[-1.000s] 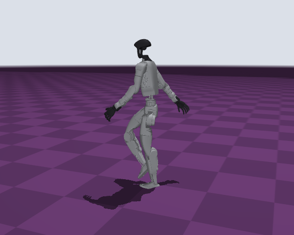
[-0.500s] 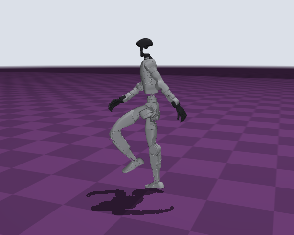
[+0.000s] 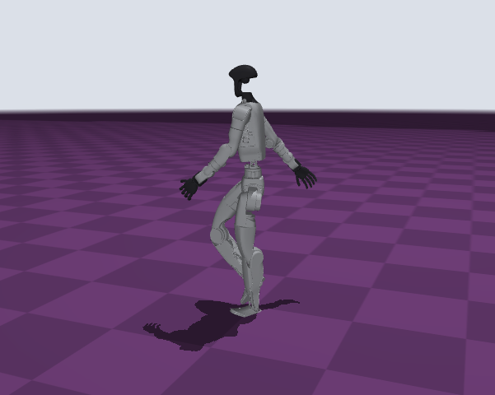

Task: In place motions

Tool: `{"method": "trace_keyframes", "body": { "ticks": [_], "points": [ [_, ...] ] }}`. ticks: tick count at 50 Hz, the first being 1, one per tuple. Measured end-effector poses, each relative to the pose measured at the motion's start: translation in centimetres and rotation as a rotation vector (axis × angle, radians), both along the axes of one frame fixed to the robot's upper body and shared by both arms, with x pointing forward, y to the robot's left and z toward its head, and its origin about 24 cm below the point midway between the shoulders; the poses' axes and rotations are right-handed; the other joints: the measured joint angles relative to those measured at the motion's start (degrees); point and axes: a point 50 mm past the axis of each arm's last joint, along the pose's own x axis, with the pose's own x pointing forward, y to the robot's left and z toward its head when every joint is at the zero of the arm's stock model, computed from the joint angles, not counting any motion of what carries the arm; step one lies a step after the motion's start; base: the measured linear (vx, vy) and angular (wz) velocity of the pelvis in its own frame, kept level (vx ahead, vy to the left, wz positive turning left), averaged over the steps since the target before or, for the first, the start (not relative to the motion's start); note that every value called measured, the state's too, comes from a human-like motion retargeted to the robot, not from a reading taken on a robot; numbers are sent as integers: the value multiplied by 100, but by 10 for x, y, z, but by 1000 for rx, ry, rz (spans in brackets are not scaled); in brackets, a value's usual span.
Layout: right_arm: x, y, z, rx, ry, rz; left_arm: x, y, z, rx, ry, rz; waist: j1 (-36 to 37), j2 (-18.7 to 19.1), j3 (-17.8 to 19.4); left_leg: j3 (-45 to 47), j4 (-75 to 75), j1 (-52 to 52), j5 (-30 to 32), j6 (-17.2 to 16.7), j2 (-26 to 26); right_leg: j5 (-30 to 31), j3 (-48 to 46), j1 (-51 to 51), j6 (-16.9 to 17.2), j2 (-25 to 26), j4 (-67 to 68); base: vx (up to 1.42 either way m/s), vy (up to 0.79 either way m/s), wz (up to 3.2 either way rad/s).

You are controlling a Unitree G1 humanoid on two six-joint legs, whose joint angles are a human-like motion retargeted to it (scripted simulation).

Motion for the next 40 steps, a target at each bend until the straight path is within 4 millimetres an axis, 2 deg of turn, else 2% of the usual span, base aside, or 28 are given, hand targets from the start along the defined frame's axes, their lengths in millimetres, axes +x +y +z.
{"method": "trace_keyframes", "body": {
  "ticks": [2, 3, 5, 6, 7, 8, 9, 10, 12, 13, 15, 17, 18, 20, 23, 25, 27, 29, 30, 32, 33, 35, 36, 37, 38, 39, 40],
  "points": [
    [1, 6, -4, 65, 4, 3, -40, 0, -32, -1, 139, 6, 398, -68, -240, 302, 49, 166, -11, -244, -13, 159, 55, 926, 51, 400, -1194, 45, -23, -107],
    [2, 12, -7, 107, 5, -4, -70, 0, -52, 0, 236, 15, 699, -83, -375, 428, 124, 225, 4, -376, -13, 247, 132, 1499, 87, 704, -2052, 52, -19, -94],
    [22, 22, -21, 179, -38, 30, -147, 2, -87, 14, 470, 69, 992, -113, -534, 483, 490, 260, 191, -661, -29, 593, 282, 2836, 316, 1193, -4251, 35, -10, -24],
    [52, 23, -35, 212, -108, 115, -188, 6, -99, 14, 591, 140, 883, -192, -422, 549, 988, 200, 544, -850, -45, -10, 531, 3404, 458, 1304, -5249, 0, 0, 0],
    [90, 25, -48, 243, -190, 218, -226, 10, -107, 9, 709, 213, 847, -280, -313, 787, 1740, 31, 1044, -1062, 110, -654, 356, 3923, 497, 1252, -6049, -34, 4, -48],
    [139, 28, -60, 275, -296, 353, -258, 15, -110, -9, 819, 293, 956, -386, -210, 1371, 2999, -356, 1838, -1322, 610, -1383, -667, 4347, 330, 874, -6452, -46, -1, -101],
    [194, 34, -67, 305, -425, 481, -288, 20, -110, -21, 920, 361, 1074, -326, -77, 1221, 4313, -1175, 2591, -1291, 1195, -1789, -646, 4346, 225, 900, -6685, -51, -9, -110],
    [250, 44, -66, 337, -563, 608, -318, 25, -108, -29, 1014, 423, 1196, -184, 72, 705, 5654, -2210, 3322, -1115, 1822, -2034, -102, 4133, 152, 1128, -6832, -28, -16, -217],
    [339, 69, -48, 405, -787, 823, -391, 26, -94, -32, 1226, 554, 2347, -13, -12, -217, 7487, -3899, 2726, -1163, 2649, -1849, 424, 3676, -111, 1358, -6800, -12, -15, -288],
    [384, 82, -30, 414, -885, 923, -418, 23, -84, -56, 1336, 601, 2401, 18, 88, -391, 8083, -4473, 2631, -1002, 2868, -1797, 661, 3524, -122, 1374, -6630, -31, -12, -132],
    [452, 109, 13, 356, -1104, 1073, -462, 13, -63, -91, 1548, 712, 2773, -127, 415, -274, 9126, -5220, 2176, -431, 3724, -1746, 1217, 3374, -294, 1405, -6489, -47, -12, -58],
    [496, 133, 58, 312, -1348, 1142, -489, 18, -48, -74, 1582, 901, 2929, -469, 559, -501, 9698, -6115, 1668, -76, 3473, -1674, 1371, 3331, -375, 1225, -6554, -14, -5, -22],
    [510, 142, 78, 303, -1464, 1160, -497, 21, -44, -66, 1546, 991, 2979, -645, 555, -506, 9829, -6419, 1469, 113, 3324, -1609, 1393, 3227, -377, 1067, -6559, 12, 0, -15],
    [528, 150, 114, 274, -1652, 1183, -508, 29, -38, -37, 1498, 1099, 3435, -910, 605, -278, 9849, -6573, 1270, 223, 3199, -1534, 1527, 3025, -441, 783, -6523, 17, 0, -44],
    [542, 149, 156, 203, -1772, 1316, -508, 47, -35, 9, 1474, 1186, 3598, -1073, 667, -90, 9601, -6274, 1303, 100, 3083, -1555, 1559, 3004, -428, 715, -6585, 3, -11, 33],
    [542, 146, 162, 149, -1760, 1373, -501, 58, -37, 55, 1468, 1188, 3364, -1003, 537, -162, 9247, -5821, 1449, -142, 2986, -1563, 1353, 3160, -375, 875, -6760, 5, -8, 114],
    [530, 144, 138, 169, -1698, 1344, -484, 63, -47, 85, 1451, 1103, 2989, -846, 251, -196, 8517, -5011, 1689, -560, 2804, -1554, 959, 3343, -277, 1037, -6955, 18, 6, 132],
    [504, 142, 95, 266, -1584, 1268, -455, 59, -64, 59, 1394, 985, 2581, -726, -55, -63, 7246, -3877, 1877, -1001, 2346, -1550, 534, 3464, -120, 1046, -7037, 24, 15, 110],
    [485, 141, 70, 328, -1506, 1224, -438, 54, -72, 33, 1353, 928, 2374, -705, -186, 79, 6419, -3200, 1942, -1211, 2002, -1549, 342, 3523, -34, 995, -7037, 33, 18, 73],
    [428, 129, 12, 442, -1258, 1124, -403, 45, -87, 11, 1258, 842, 2073, -736, -374, -17, 4076, -1756, 1906, -1360, 825, -1494, 79, 3722, 135, 868, -6876, 45, 21, 29],
    [389, 118, -15, 477, -1104, 1067, -384, 43, -94, 29, 1205, 807, 1990, -716, -451, -410, 2730, -1063, 1488, -1289, 135, -1375, -79, 3844, 201, 874, -6720, 52, 24, 16],
    [301, 88, -54, 494, -789, 932, -341, 40, -104, 90, 1093, 714, 1700, -597, -682, 542, 915, 312, 366, -814, -197, -586, -736, 3855, 388, 817, -5915, 40, 30, 52],
    [269, 70, -62, 475, -660, 875, -303, 35, -109, 74, 995, 651, 1429, -485, -678, 826, 357, 494, 517, -562, -35, 238, -1174, 3413, 320, 531, -4814, -1, 33, 96],
    [237, 55, -66, 450, -542, 810, -261, 30, -111, 48, 880, 580, 1080, -378, -623, 767, 22, 529, 592, -365, 90, 910, -1229, 2793, 256, 369, -3731, -36, 28, 160],
    [209, 43, -67, 412, -444, 731, -213, 25, -107, 2, 735, 491, 574, -280, -465, 25, 133, 273, 515, -282, 140, 1277, -517, 1816, 201, 455, -2681, -50, 30, 174],
    [186, 30, -65, 373, -369, 642, -162, 23, -95, -43, 578, 393, 249, -223, -258, -258, 147, 146, 444, -146, 83, 1176, -236, 1090, 142, 293, -1674, -63, 35, 138],
    [165, 19, -61, 333, -308, 546, -110, 21, -76, -83, 417, 284, 14, -186, -26, -311, 114, 83, 375, 15, -27, 841, -171, 489, 81, 6, -689, -69, 39, 95]
  ]
}}
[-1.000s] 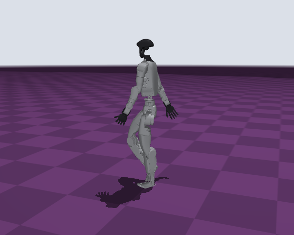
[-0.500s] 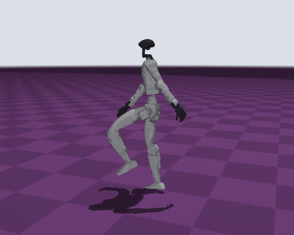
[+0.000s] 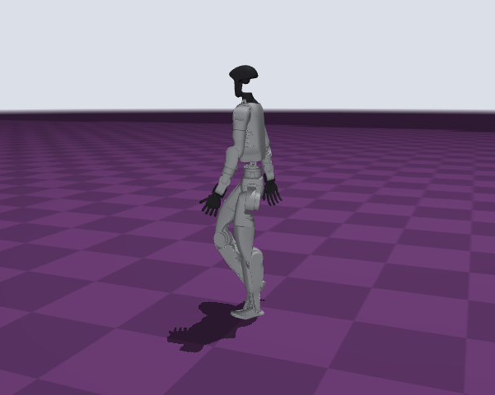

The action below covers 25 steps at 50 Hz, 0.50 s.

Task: In place motions

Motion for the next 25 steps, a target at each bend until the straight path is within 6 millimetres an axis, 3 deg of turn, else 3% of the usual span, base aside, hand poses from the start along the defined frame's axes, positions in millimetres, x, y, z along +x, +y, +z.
{"method": "trace_keyframes", "body": {
  "ticks": [2, 3, 5, 7, 9, 11, 13, 15, 17, 20, 22, 23, 25],
  "points": [
    [-41, -13, 12, -30, 157, -213, 79, 7, 50, 21, -280, -172, -560, 173, 482, 201, -6, 0, -6, 139, 163, -351, 21, -1035, 9, -213, 1331, -60, 40, 96],
    [-60, -18, 19, -49, 242, -309, 106, 11, 75, 61, -390, -224, -740, 283, 599, 128, 2, -151, 23, 239, 232, -534, 100, -1624, -54, -149, 1795, -30, 42, 46],
    [-103, -27, 38, -135, 375, -471, 139, 14, 113, 152, -548, -260, -924, 501, 560, 186, 20, -470, 188, 333, 412, -916, 156, -2737, -297, 37, 2360, 5, 30, -15],
    [-148, -26, 58, -237, 423, -595, 148, 10, 125, 210, -619, -254, -784, 720, 336, 399, 129, -658, 332, 299, 727, -1084, -35, -3237, -613, 351, 2322, 37, -6, -39],
    [-178, -19, 70, -316, 418, -668, 148, 3, 126, 230, -633, -272, -575, 744, 67, 327, 260, -786, 330, 234, 771, -1142, -113, -3278, -821, 391, 2069, 30, -22, -32],
    [-186, -12, 72, -336, 395, -686, 142, -1, 119, 223, -612, -300, -321, 559, -12, 367, 249, -674, 289, 151, 622, -1135, -70, -2836, -885, 297, 1688, 7, -23, -53],
    [-184, -7, 68, -315, 383, -673, 127, -1, 101, 197, -546, -293, -138, 286, 19, 605, 80, -300, 256, 26, 379, -1018, 115, -2041, -711, 248, 1118, 5, -25, -56],
    [-174, -5, 61, -265, 368, -642, 97, 2, 71, 174, -425, -252, 41, 115, -20, 771, -16, -7, 221, -157, 237, -817, 187, -968, -456, 416, 82, 15, -23, -64],
    [-153, -4, 49, -197, 345, -569, 46, 8, 30, 167, -222, -202, 135, 136, -181, 715, 43, 86, 182, -336, 232, -653, 118, 231, -230, 819, -1506, 22, -14, -61],
    [-99, 3, 23, -103, 277, -419, -72, 9, -23, 134, 212, -165, 313, 94, -428, 821, 300, 185, 248, -627, 105, -496, 463, 1849, 62, 1341, -4057, 21, -7, -66],
    [-44, 14, 4, -17, 165, -280, -164, 6, -34, 74, 554, -187, 500, -77, -471, 1074, 682, 291, 652, -869, -61, -1448, 725, 2746, 245, 1388, -5494, 16, -6, -86],
    [-14, 25, -5, 28, 93, -193, -210, 5, -31, 46, 729, -191, 612, -154, -482, 1349, 1043, 316, 1094, -1076, -19, -1915, 423, 3102, 173, 1246, -5914, 4, -9, -117],
    [70, 54, -14, 136, -101, -7, -281, 6, -14, 22, 1003, -156, 1004, -483, -355, 2029, 3046, -264, 2521, -1519, 649, -2161, -237, 3403, -12, 654, -6444, -16, -11, -138]
  ]
}}
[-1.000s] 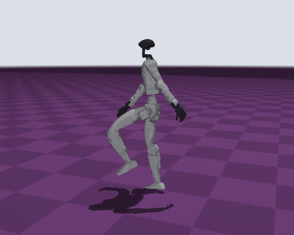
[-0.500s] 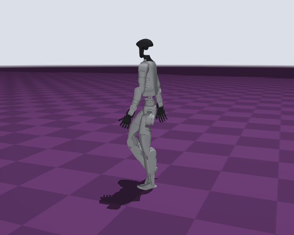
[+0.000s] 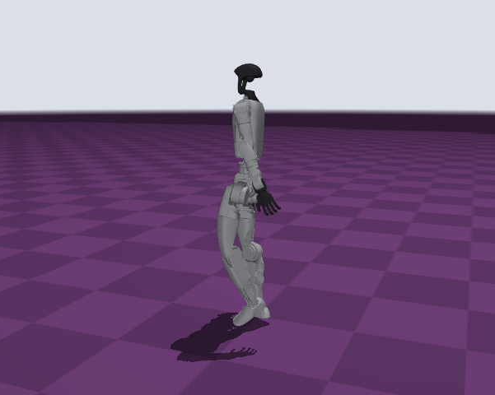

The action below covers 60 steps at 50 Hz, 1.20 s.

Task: In place motions

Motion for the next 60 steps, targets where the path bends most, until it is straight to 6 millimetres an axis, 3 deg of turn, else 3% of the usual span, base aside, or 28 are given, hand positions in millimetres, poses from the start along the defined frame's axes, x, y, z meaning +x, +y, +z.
{"method": "trace_keyframes", "body": {
  "ticks": [2, 3, 5, 7, 10, 12, 15, 18, 20, 22, 25, 27, 28, 30, 32, 33, 34, 35, 37, 40, 43, 46, 49, 52, 56, 57, 58, 60],
  "points": [
    [96, 31, 15, 113, -272, 130, -40, 9, 14, 80, 102, 39, 481, 163, 311, -525, 2584, -1587, 765, 660, 1378, 124, 676, -166, 8, 234, -155, -33, -28, -67],
    [140, 47, 33, 166, -411, 197, -56, 11, 21, 118, 121, 71, 581, 309, 458, -1359, 3540, -2476, 541, 679, 1584, 288, 1086, -272, -92, 456, -234, -40, -29, -55],
    [223, 75, 87, 235, -697, 343, -71, 12, 28, 152, 135, 152, 1193, 391, 807, -1601, 5213, -3524, 74, 971, 2646, 345, 371, -142, -401, 740, -494, -50, -23, -130],
    [271, 92, 142, 244, -954, 442, -79, 10, 32, 170, 163, 218, 1640, 271, 968, -1835, 6080, -4552, -292, 1367, 3010, 361, 449, -262, -424, 603, -499, -35, -13, -87],
    [300, 100, 198, 247, -1233, 480, -100, 13, 43, 248, 189, 323, 2123, 10, 899, -1941, 6782, -5765, -978, 1812, 2875, 468, 720, -559, -558, 352, -435, 18, 5, -13],
    [303, 97, 211, 261, -1316, 461, -115, 23, 54, 320, 211, 366, 2457, -112, 628, -1790, 6848, -6070, -1207, 1883, 2825, 472, 746, -754, -593, 249, -354, 29, 9, 18],
    [305, 102, 226, 283, -1362, 515, -105, 25, 48, 372, 183, 435, 2322, -159, 669, -1738, 6689, -5868, -1175, 1640, 2686, 439, 721, -697, -570, 227, -360, -8, -3, 66],
    [290, 102, 199, 274, -1275, 520, -84, 28, 37, 345, 117, 425, 1994, 33, 442, -1826, 6205, -4964, -822, 1103, 2718, 371, 427, -422, -500, 482, -529, 15, 6, 85],
    [268, 95, 164, 267, -1161, 501, -69, 32, 29, 291, 61, 379, 1770, 120, 141, -1756, 5530, -4168, -551, 689, 2515, 332, 201, -344, -381, 532, -593, 29, 21, 90],
    [232, 81, 120, 254, -972, 486, -49, 33, 19, 234, 0, 317, 1513, 108, -142, -1480, 4345, -3150, -392, 382, 1909, 299, -82, -301, -194, 398, -565, 29, 24, 85],
    [150, 51, 53, 221, -611, 427, -10, 34, 4, 194, -102, 210, 1160, 6, -397, -1389, 1610, -1530, -218, 13, 378, 207, -329, -168, 22, 160, -351, 29, 22, 57],
    [75, 25, 19, 182, -358, 330, 22, 32, -6, 181, -184, 134, 891, 19, -464, -1750, -663, -418, -972, -26, -557, 285, -584, -19, 110, 148, 1, 37, 16, 68],
    [34, 13, 8, 153, -225, 265, 39, 30, -10, 172, -227, 96, 739, 59, -564, -1333, -1453, 148, -1555, 50, -663, 533, -870, -1, 161, 186, 263, 30, 20, 101],
    [-39, -11, 1, 70, 43, 129, 93, 19, -18, 121, -345, 40, 225, 368, -669, -1008, -2460, 606, -2171, 422, -474, 1905, -1670, -298, 377, 110, 1483, -4, 28, 120],
    [-78, -36, 10, -33, 233, -42, 180, 7, -15, 21, -553, -21, -268, 665, -271, -1905, -2677, 401, -2421, 851, -368, 2784, -1325, -1660, -65, -409, 3684, -38, 38, 92],
    [-100, -45, 17, -77, 308, -143, 222, 4, -7, -32, -663, -69, -555, 653, -85, -2077, -2840, 420, -2523, 1036, -597, 2657, -218, -2707, -46, -341, 4844, -47, 41, 98],
    [-118, -53, 24, -103, 367, -248, 263, 8, 6, -70, -776, -136, -831, 680, 133, -2055, -2957, 469, -2576, 1172, -671, 2432, 102, -3355, -72, -614, 5805, -50, 51, 102],
    [-134, -61, 31, -119, 414, -357, 303, 14, 25, -97, -888, -216, -1101, 725, 366, -1937, -3051, 533, -2604, 1283, -666, 2158, 28, -3803, -121, -1060, 6669, -50, 52, 104],
    [-162, -62, 41, -137, 506, -521, 357, 22, 58, -20, -1078, -340, -1608, 792, 649, -1705, -3065, 468, -2533, 1391, -499, 1844, 149, -4647, -72, -1304, 7675, -31, 33, 103],
    [-203, -61, 56, -267, 514, -696, 396, 26, 91, 130, -1292, -392, -1825, 974, 549, -1830, -2986, 137, -2293, 1533, -267, 1394, 270, -5687, -123, -906, 8310, 18, 8, 21],
    [-235, -47, 65, -325, 492, -846, 409, 11, 105, 108, -1413, -368, -1497, 1066, 216, -1728, -2868, -84, -2157, 1426, -62, 1129, 21, -5854, -313, -756, 8292, 22, -13, -25],
    [-238, -38, 64, -322, 513, -897, 403, -3, 100, 18, -1410, -341, -1205, 962, 31, -1580, -2873, -64, -2181, 1310, -105, 1137, -31, -5383, -212, -683, 7903, 8, -15, -46],
    [-210, -37, 50, -234, 453, -845, 381, -2, 79, -15, -1324, -276, -1053, 845, -76, -1315, -2996, 89, -2293, 1220, -235, 1232, -54, -4466, -69, -596, 7097, 3, -13, -63],
    [-161, -34, 29, -95, 345, -706, 341, 5, 48, -2, -1166, -203, -893, 771, -238, -1092, -3121, 190, -2398, 1114, -360, 1457, -34, -3352, 33, -264, 5617, 1, -9, -80],
    [-83, -18, 5, 57, 135, -475, 261, 8, 6, -29, -836, -179, -575, 622, -445, -975, -3200, 249, -2486, 1003, -648, 1732, 597, -1825, 289, 339, 2646, 2, -10, -55],
    [-62, -13, 2, 79, 71, -417, 240, 7, -2, -40, -751, -182, -493, 544, -487, -987, -3199, 255, -2502, 997, -784, 1613, 887, -1479, 379, 426, 1880, 2, -9, -16],
    [-40, -10, 0, 93, 4, -357, 219, 7, -8, -47, -671, -185, -443, 456, -529, -1035, -3182, 238, -2518, 999, -938, 1110, 1185, -1181, 550, 461, 1155, -2, -12, -16],
    [3, 0, 1, 124, -131, -215, 180, 13, -14, -40, -521, -183, -266, 318, -557, -996, -3199, 289, -2545, 958, -1123, 29, 1235, -606, 530, 355, 286, -1, -11, -43]
  ]
}}
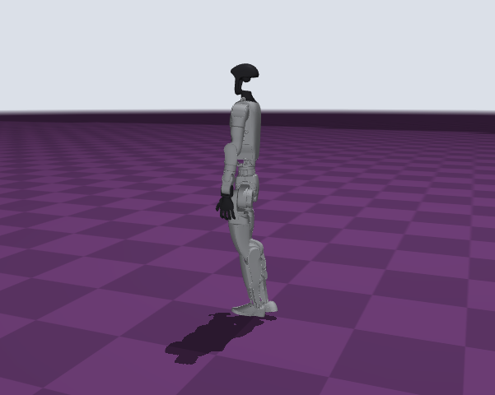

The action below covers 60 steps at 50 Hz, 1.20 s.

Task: In place motions

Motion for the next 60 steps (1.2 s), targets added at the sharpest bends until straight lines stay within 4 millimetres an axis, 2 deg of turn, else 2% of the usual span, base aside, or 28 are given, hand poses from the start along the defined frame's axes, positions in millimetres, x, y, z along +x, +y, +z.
{"method": "trace_keyframes", "body": {
  "ticks": [2, 3, 5, 7, 8, 10, 12, 15, 17, 21, 25, 29, 33, 37, 42, 47, 52, 56, 60],
  "points": [
    [37, 8, 6, 0, -123, 111, -36, 6, -2, 29, 127, 8, 283, -64, -98, 121, -27, 22, -5, -58, -71, 213, -873, 189, -80, -159, -595, 3, -10, -78],
    [55, 11, 10, 0, -177, 155, -53, 7, -2, 44, 184, 11, 497, -25, -138, 234, -39, 9, -1, -76, -13, 449, -570, 124, 52, -178, -719, -8, -21, -90],
    [89, 13, 22, -13, -294, 212, -75, 8, -2, 76, 241, 30, 860, 47, -233, 374, -63, -208, 86, -156, 217, 689, -777, -100, 187, -214, -832, -22, -22, -64],
    [119, 15, 35, -33, -395, 267, -91, 7, -2, 81, 252, 81, 882, -3, -84, 283, -56, -122, -23, -86, 71, 593, -933, -158, 49, -312, -660, -12, -3, -14],
    [132, 19, 42, -30, -440, 300, -100, 8, -1, 74, 259, 112, 890, -19, 12, 343, -90, -53, -23, -61, 43, 558, -585, -213, -54, -257, -580, -7, -13, -8],
    [154, 27, 54, -13, -510, 359, -114, 11, 1, 60, 279, 165, 623, -13, 126, 251, -127, -1, 11, -8, 14, 511, -628, -153, -124, -233, -565, -13, -14, 37],
    [162, 34, 59, -1, -533, 412, -124, 10, 2, 63, 311, 213, 297, 43, 128, 191, -110, -17, 54, 1, 60, 494, -815, -60, -96, -244, -625, -12, -5, 65],
    [147, 28, 51, -26, -504, 400, -137, 6, 3, 79, 352, 246, 47, 139, -26, -30, -16, -78, 95, 9, 151, 475, -933, 107, -56, -177, -788, 4, -3, 73],
    [124, 20, 40, -30, -462, 320, -138, 2, 3, 69, 335, 252, 115, 64, -110, -184, 1, -93, 115, 19, 81, 433, -1033, 152, -80, -217, -820, 12, -3, 46],
    [55, 15, 9, 88, -213, 55, -131, -3, 0, 18, 286, 235, 598, -26, -146, -126, -31, -33, 147, 19, 75, 376, -1018, 157, -112, -229, -744, 5, -3, -3],
    [-7, 11, -2, 148, 32, -130, -119, -12, -2, -16, 251, 219, 532, -32, -54, -209, -19, 34, 163, 39, 97, 350, -1097, 310, -116, -206, -795, -5, -4, 25],
    [-61, -3, 0, 19, 241, -84, -115, -22, -3, -67, 249, 150, 460, 26, -161, -211, -49, 3, 154, 49, 106, 329, -1101, 270, -135, -186, -788, 3, -1, 2],
    [-88, -11, 4, -30, 358, 68, -108, -24, -4, -76, 221, 57, 511, 45, -96, -87, -9, -17, 157, 16, 182, 332, -985, 254, -158, -189, -766, -4, -4, -29],
    [-100, -14, 6, -17, 395, 172, -103, -17, -5, -41, 198, -38, 305, 121, -148, -222, -33, -12, 107, 12, 182, 317, -994, 222, -175, -146, -763, -2, -2, -5],
    [-98, -14, 5, 18, 384, 148, -100, -7, -4, -1, 189, -55, 158, 173, -144, -178, -55, 20, 112, 7, 217, 323, -917, 176, -226, -107, -740, -6, -4, -19],
    [-83, -12, 3, 17, 328, 95, -98, 0, -4, 11, 190, 29, 110, 185, -142, -150, -52, 40, 136, -1, 265, 327, -850, 142, -284, -59, -733, -2, -3, -11],
    [-59, -13, 1, 10, 246, 151, -91, 11, -3, 54, 150, 97, 171, 185, -89, -186, -21, 32, 168, 3, 316, 321, -849, 132, -336, -19, -734, -3, -4, -6],
    [-45, -14, 1, -10, 197, 205, -86, 19, -2, 74, 116, 95, 312, 163, -15, -228, 29, -19, 221, 36, 359, 311, -982, 167, -364, -19, -761, -4, -3, 16],
    [-41, -15, 1, -10, 178, 207, -88, 22, -2, 86, 111, 80, 479, 139, 57, -376, 114, -174, 291, 114, 378, 275, -1256, 230, -382, -40, -813, -8, -2, 59]
  ]
}}
